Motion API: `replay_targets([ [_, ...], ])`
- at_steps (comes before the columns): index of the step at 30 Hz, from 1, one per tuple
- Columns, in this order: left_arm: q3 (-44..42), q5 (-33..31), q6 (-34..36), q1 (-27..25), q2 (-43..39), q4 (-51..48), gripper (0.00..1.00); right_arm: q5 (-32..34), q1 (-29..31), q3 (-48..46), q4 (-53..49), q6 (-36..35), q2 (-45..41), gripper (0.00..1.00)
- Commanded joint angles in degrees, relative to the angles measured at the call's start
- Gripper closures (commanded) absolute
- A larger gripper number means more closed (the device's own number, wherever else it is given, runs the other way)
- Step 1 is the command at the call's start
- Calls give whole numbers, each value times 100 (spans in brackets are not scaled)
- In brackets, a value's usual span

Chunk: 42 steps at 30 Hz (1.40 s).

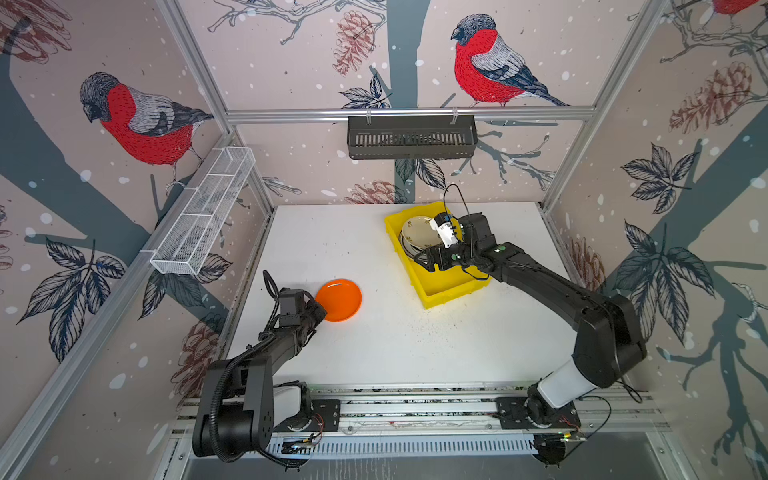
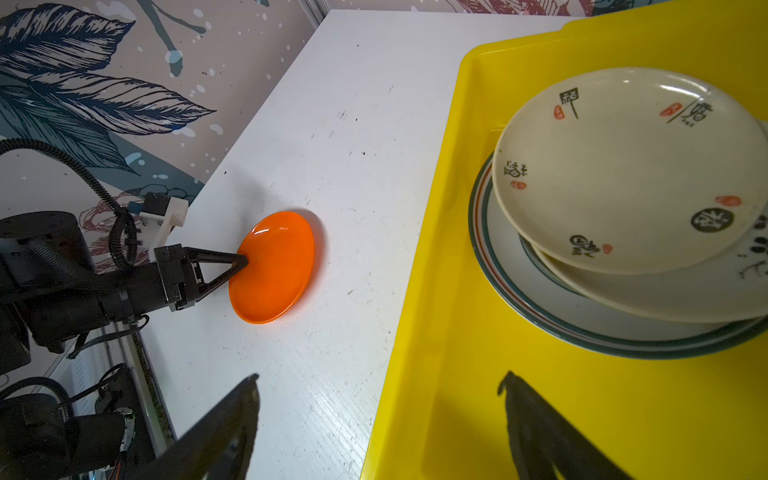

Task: Place the plates into the plastic bin on the countertop
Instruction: 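Lift the orange plate upright with the left gripper and draw it nearer, then carry the orange plate toward the yellow bin with the left gripper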

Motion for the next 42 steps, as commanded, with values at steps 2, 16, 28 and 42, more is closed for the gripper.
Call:
replay_targets([
  [2, -50, 4, 182, 8, 60, -26, 88, 71, -12, -28, 233, 19, 46, 9],
  [16, -36, 464, 262, 9, 119, 363, 100, -44, -7, -152, 378, 153, -23, 9],
  [28, 67, 857, -29, 4, -655, 299, 100, -444, -17, -166, 541, 351, 126, 10],
  [42, 1046, 909, -444, -537, -1455, -18, 100, -1034, -119, -276, 1001, 614, 109, 9],
])
